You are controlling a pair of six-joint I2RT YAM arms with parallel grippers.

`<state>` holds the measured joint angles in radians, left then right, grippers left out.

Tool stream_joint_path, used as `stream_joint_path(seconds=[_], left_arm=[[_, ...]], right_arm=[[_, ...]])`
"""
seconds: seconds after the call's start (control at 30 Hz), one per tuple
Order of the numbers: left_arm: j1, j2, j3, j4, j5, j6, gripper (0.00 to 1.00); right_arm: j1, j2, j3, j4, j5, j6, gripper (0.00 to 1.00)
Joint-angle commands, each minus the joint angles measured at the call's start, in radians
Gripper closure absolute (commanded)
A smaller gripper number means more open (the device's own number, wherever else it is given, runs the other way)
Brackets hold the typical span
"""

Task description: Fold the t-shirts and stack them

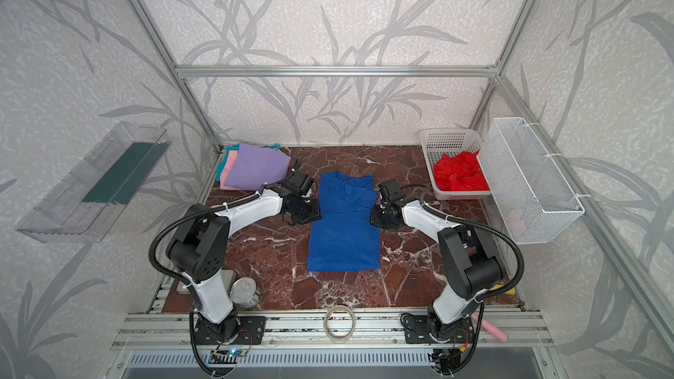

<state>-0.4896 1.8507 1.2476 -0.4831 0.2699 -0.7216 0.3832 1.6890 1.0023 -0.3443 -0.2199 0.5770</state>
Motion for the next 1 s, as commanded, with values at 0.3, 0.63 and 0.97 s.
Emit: stream_joint_path(seconds=[0.3,0.63,0.97], left_arm=[[0.011,0.121,0.052,0.058,0.095,-0.013,0.69],[0.022,-0.064,0.046,-0.105,-0.009,0.056,0.65],[-0.075,-0.382,-0.237,-0.233,-0.086,0.034,0.76]], right_arm=[[0.053,0.247,0.124,0.024,-0.078,-0.032,0.84],[0.0,-0.023,0.047,-0.075,0.018,-0.11,0.77],[0.058,-0.342,-0.163,-0.3,0.016,-0.127,0.72]])
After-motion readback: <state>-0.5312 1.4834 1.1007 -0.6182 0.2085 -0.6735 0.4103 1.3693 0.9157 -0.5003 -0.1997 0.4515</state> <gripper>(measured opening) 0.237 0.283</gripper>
